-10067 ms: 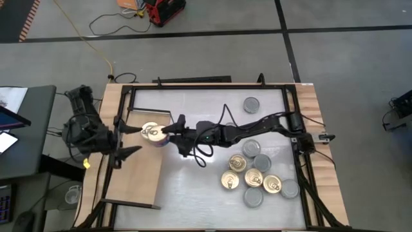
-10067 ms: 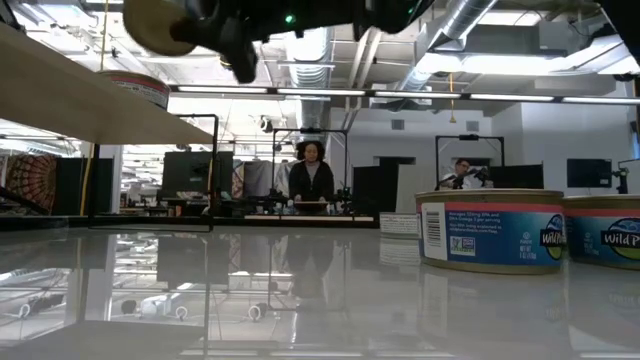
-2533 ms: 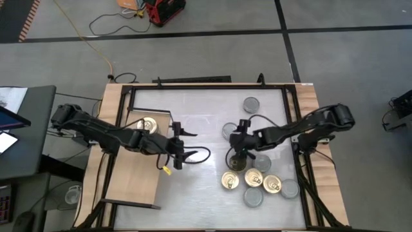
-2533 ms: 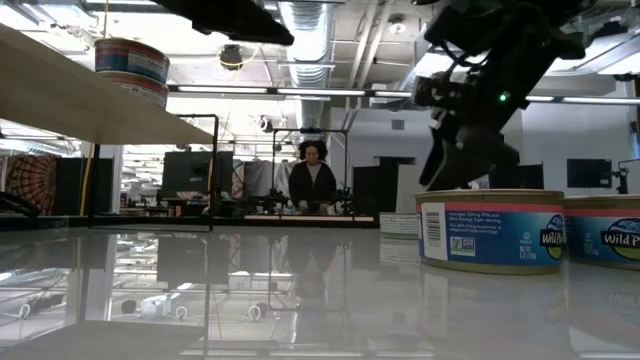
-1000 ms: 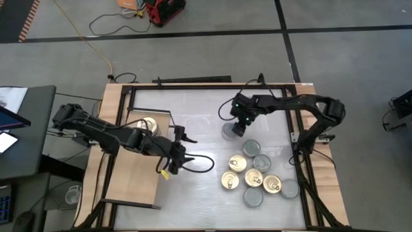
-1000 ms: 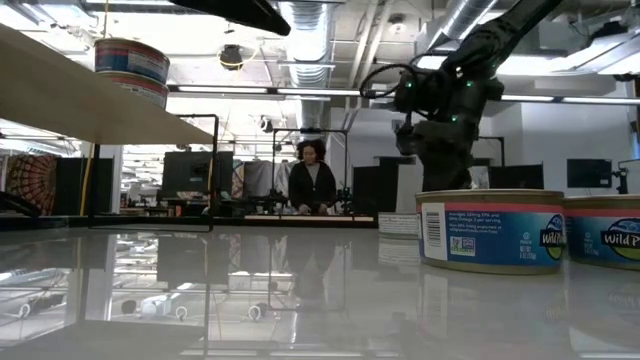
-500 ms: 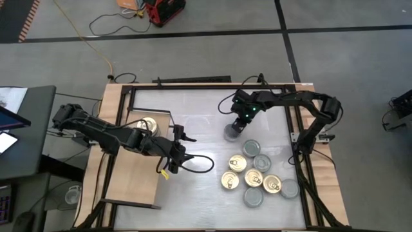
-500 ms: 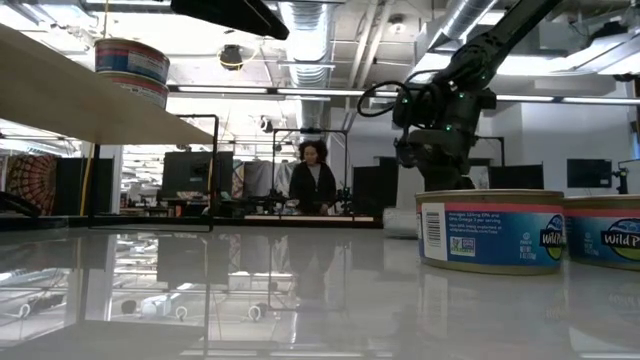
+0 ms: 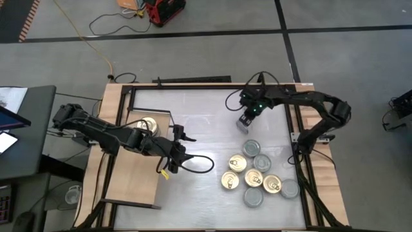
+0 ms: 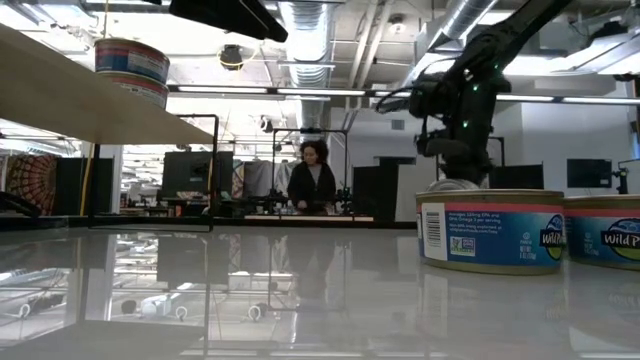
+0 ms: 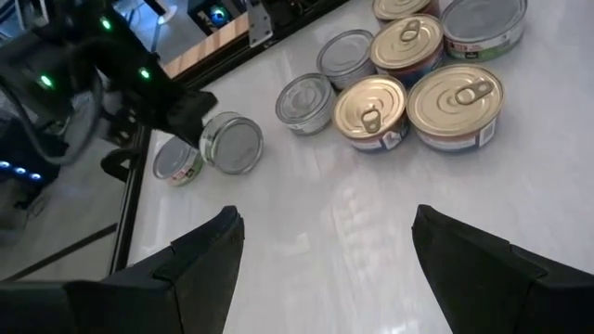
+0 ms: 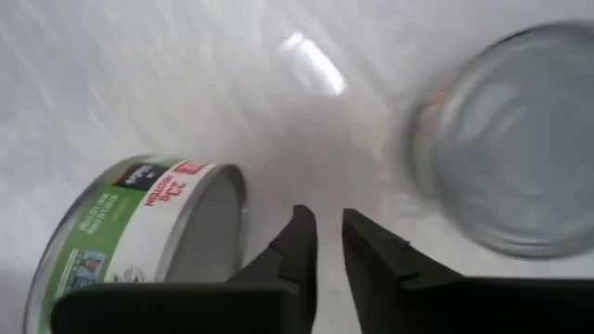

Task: Stack canned seafood by type on shelf
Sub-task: Put the green tuna can on the shelf

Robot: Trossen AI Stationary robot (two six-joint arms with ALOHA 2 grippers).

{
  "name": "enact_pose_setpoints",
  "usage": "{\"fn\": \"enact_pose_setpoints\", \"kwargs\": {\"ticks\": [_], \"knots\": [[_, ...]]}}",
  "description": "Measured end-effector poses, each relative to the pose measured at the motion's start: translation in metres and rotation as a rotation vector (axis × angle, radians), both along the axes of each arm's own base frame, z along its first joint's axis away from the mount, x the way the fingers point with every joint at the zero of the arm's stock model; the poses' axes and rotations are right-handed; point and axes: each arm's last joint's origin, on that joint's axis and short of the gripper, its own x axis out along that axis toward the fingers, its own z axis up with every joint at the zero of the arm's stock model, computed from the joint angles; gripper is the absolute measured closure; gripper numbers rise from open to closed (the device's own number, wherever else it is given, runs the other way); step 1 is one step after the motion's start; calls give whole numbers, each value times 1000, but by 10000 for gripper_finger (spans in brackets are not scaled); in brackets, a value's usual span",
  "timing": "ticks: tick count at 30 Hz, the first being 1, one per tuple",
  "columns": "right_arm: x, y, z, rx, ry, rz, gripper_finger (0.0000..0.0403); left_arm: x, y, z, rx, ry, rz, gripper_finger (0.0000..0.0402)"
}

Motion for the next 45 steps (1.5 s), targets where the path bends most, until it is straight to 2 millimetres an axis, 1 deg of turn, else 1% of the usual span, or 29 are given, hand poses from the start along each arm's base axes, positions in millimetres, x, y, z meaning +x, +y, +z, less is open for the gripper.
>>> {"fn": "enact_pose_setpoints", "kwargs": {"ticks": [2, 5, 7, 10, 13, 17, 20, 22, 25, 30, 35, 37, 40, 45], "knots": [[-5, 2, 13, -48, -17, 2, 298, 0, 0, 0, 1, 2, 5, 102], [-14, 10, 35, -73, -46, 11, 273, 0, 1, 0, 20, 1, 15, 102], [-17, 21, 48, -89, -70, 39, 250, 0, 1, 0, 29, 0, 23, 102], [-18, 42, 60, -96, -98, 100, 201, 0, 3, 0, 25, -1, 32, 102], [-13, 63, 65, -100, -124, 116, 142, 1, 4, 0, -3, 1, 26, 102], [-5, 85, 66, -195, -99, 91, 78, 1, 3, 0, -13, -2, 7, 102], [-1, 93, 61, -222, -71, 43, 47, 1, 3, 1, -14, -6, 4, 102], [2, 94, 56, -213, -55, 17, 39, 1, 3, 0, -14, -6, 5, 102], [9, 96, 43, -203, -18, 18, 40, 1, 3, 0, -15, -5, 5, 102], [14, 94, 16, -190, 55, 25, 61, 0, 1, -1, -14, 5, 8, 102], [16, 96, 4, -188, 88, 45, 86, -2, 0, -2, -9, 18, 29, 102], [16, 100, -1, -214, 91, 79, 103, -1, 1, -2, -60, 10, 40, 102], [16, 105, -8, -261, 69, 135, 136, 2, 8, -2, -143, 2, 53, 102], [17, 111, -12, -287, 64, 195, 209, 7, 22, 1, -241, -29, 52, 102]]}}
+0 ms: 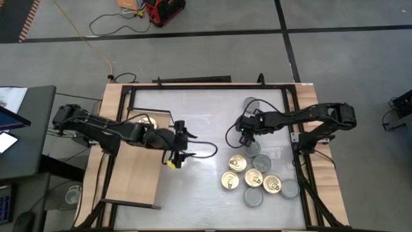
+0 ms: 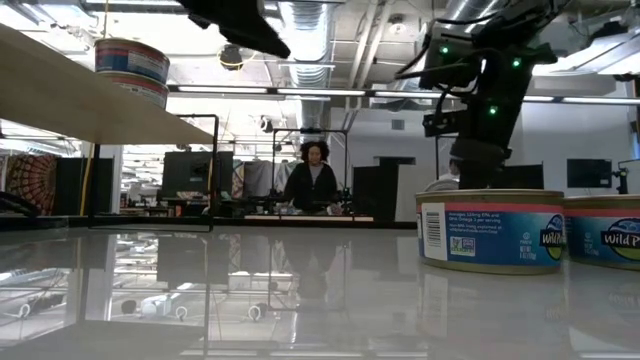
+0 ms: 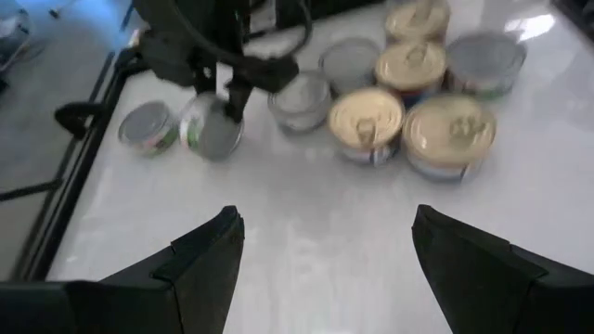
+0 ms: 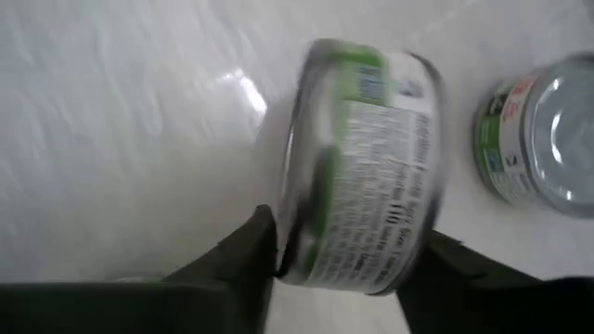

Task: Stack canned seafood by type on shelf
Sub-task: Put the green tuna can on the shelf

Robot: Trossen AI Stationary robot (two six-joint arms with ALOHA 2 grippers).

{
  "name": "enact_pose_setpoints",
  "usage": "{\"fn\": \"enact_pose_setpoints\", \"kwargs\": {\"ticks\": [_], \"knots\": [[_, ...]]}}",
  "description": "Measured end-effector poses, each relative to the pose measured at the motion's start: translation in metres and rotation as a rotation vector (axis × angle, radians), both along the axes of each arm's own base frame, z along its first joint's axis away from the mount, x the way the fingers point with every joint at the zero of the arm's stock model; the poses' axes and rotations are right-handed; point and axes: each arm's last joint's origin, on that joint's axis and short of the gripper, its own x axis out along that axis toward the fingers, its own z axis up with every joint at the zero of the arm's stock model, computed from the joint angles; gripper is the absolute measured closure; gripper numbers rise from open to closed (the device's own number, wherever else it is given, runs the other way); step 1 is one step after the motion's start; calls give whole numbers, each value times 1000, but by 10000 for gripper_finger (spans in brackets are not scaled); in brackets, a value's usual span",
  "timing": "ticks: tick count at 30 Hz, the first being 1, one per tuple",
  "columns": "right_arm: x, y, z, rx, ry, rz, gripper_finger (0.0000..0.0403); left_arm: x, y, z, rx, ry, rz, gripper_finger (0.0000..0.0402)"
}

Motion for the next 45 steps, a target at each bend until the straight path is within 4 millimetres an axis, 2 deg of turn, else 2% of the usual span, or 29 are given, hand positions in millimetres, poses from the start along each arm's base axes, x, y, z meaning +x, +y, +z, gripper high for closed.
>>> {"fn": "enact_pose_setpoints", "kwargs": {"ticks": [3, 7, 10, 14, 20, 25, 28, 36, 45], "knots": [[1, 6, 2, -23, -2, 48, 242, 3, 5, 3, -16, -32, -48, 102], [0, 16, 16, -63, -55, 127, 241, 5, 11, 6, -6, -56, -61, 102], [0, 28, 34, -115, -116, 189, 241, 6, 13, 8, 18, -75, -63, 102], [6, 49, 63, -222, -254, 324, 226, 9, 13, 13, 39, -136, -68, 102], [18, 81, 85, -401, -424, 557, 234, 12, 16, 21, 52, -224, -23, 102], [25, 91, 95, -482, -529, 606, 239, 13, 15, 27, 66, -279, -25, 102], [28, 95, 102, -500, -600, 611, 228, 13, 15, 29, 77, -297, -28, 102], [31, 104, 112, -534, -710, 641, 236, 12, 7, 34, 211, -325, 6, 102], [32, 115, 127, -568, -860, 711, 227, 13, 6, 44, 190, -357, -13, 102]]}}
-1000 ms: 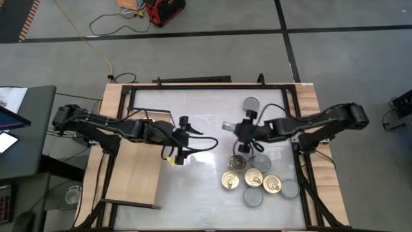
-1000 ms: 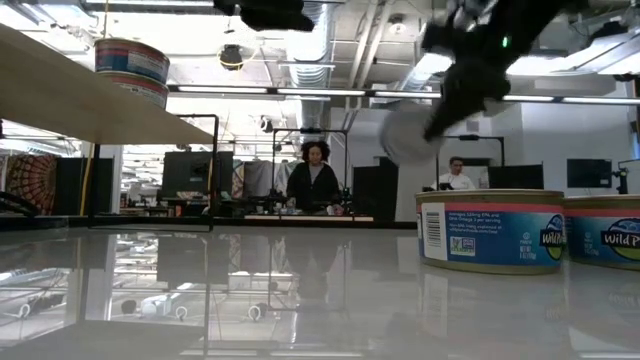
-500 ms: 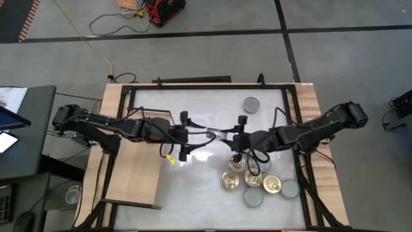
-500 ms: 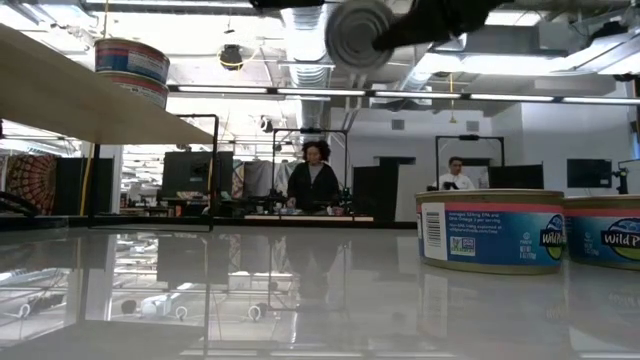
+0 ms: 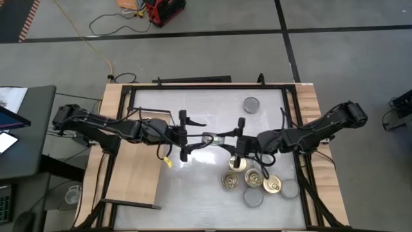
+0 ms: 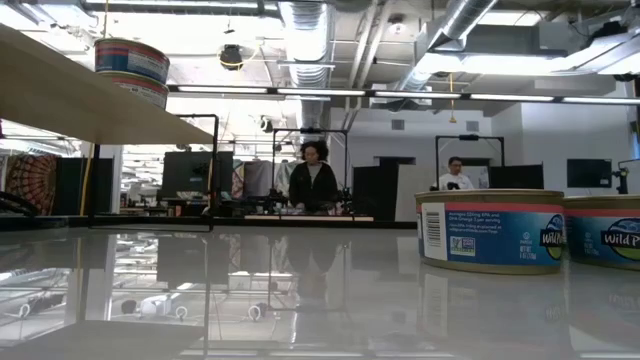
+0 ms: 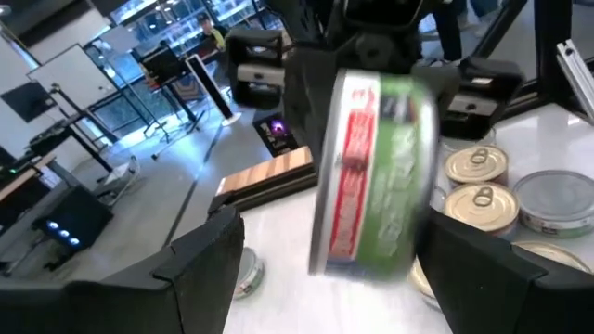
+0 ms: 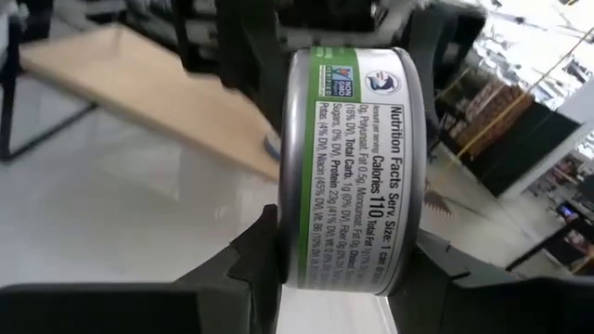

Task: Stack canned seafood by type on shelf
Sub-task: Put the green tuna can on the shelf

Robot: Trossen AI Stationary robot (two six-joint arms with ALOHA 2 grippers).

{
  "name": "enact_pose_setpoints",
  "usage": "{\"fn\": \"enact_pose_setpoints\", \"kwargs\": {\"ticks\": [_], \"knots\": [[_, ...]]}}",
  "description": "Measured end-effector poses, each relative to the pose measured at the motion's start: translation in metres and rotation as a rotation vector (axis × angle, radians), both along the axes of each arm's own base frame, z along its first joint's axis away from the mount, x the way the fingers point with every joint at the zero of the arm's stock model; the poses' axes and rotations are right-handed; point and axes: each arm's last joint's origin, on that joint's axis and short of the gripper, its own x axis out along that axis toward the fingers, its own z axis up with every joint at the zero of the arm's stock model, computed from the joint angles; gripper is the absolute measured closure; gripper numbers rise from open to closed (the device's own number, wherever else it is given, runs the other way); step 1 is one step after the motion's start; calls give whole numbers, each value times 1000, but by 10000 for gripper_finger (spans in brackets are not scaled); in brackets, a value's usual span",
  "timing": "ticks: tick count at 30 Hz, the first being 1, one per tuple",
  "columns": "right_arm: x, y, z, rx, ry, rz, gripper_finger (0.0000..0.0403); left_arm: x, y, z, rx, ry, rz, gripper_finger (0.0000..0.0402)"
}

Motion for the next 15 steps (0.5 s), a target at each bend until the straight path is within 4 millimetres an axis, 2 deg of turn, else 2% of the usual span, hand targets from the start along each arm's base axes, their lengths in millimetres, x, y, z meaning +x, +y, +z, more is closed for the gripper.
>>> {"fn": "enact_pose_setpoints", "kwargs": {"ticks": [5, 8, 15], "knots": [[1, 1, 7, 3, -69, 71, 233, 0, -1, 1, 1, -6, -45, 102], [3, -2, 10, 19, -99, 101, 229, 0, -1, 4, -11, -38, -47, 117], [3, -4, 9, 30, -93, 98, 221, 0, -6, 9, -15, -92, -92, 215]]}}
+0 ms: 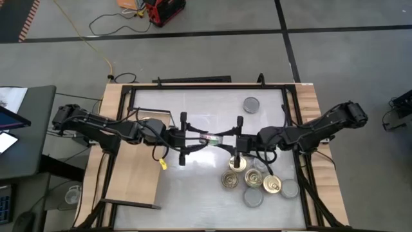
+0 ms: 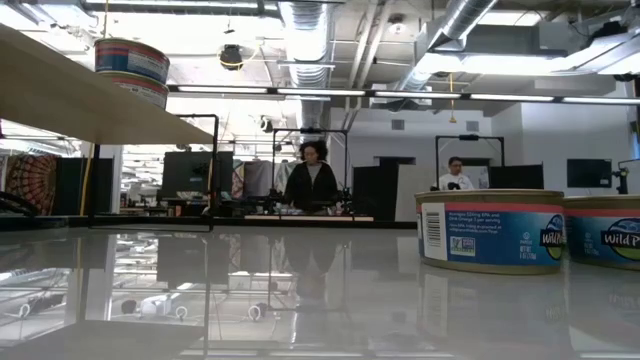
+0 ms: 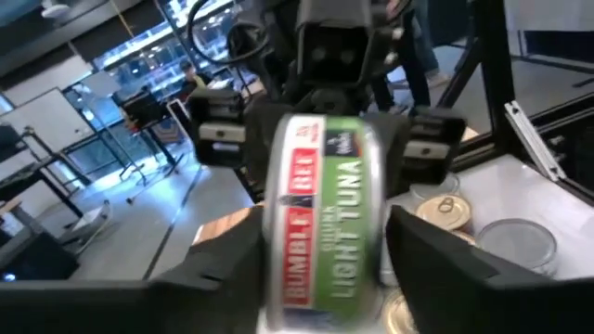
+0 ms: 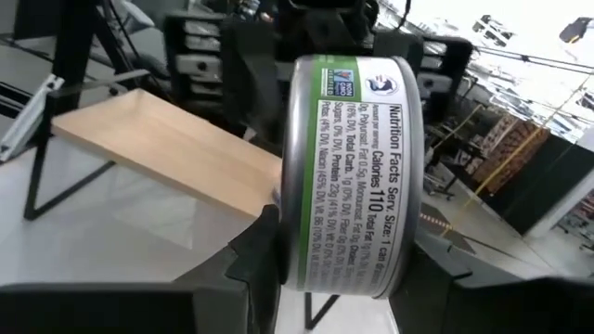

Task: Stack canned seafood by type on shelf
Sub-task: Put the green tuna can on the shelf

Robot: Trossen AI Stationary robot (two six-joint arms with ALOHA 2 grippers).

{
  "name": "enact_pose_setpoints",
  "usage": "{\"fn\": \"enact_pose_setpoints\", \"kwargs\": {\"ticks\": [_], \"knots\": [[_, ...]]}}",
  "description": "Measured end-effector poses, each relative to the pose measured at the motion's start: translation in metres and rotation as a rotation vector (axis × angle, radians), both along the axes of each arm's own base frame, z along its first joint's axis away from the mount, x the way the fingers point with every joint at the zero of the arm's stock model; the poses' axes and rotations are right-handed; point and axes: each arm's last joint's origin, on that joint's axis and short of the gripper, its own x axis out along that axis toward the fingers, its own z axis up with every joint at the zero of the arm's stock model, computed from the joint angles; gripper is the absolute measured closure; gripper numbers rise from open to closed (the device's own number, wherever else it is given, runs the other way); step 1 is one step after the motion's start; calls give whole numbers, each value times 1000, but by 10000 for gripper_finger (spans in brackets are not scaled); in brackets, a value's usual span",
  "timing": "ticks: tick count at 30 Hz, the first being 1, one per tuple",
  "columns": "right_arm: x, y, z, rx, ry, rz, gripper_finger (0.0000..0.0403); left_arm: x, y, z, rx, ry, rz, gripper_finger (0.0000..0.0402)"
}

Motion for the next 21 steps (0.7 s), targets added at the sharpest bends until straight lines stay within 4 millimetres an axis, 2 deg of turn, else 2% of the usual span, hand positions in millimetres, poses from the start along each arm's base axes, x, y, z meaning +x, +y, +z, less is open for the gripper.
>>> {"fn": "enact_pose_setpoints", "kwargs": {"ticks": [3, 6, 11, 14, 21], "knots": [[0, 1, 0, 18, -2, 32, 220, 0, 0, -1, 3, 12, -4, 268], [0, 3, 0, 22, -5, 103, 205, -1, -1, -3, 25, 34, -21, 269], [-1, 5, 1, 22, -7, 137, 150, -4, -8, -8, 68, 95, -18, 269], [-5, 12, 4, 24, -14, 162, 113, -21, -20, 0, 112, 103, -50, 269], [-27, 20, 22, 64, -60, 218, 48, -79, -49, 10, 203, 218, -220, 269]]}}
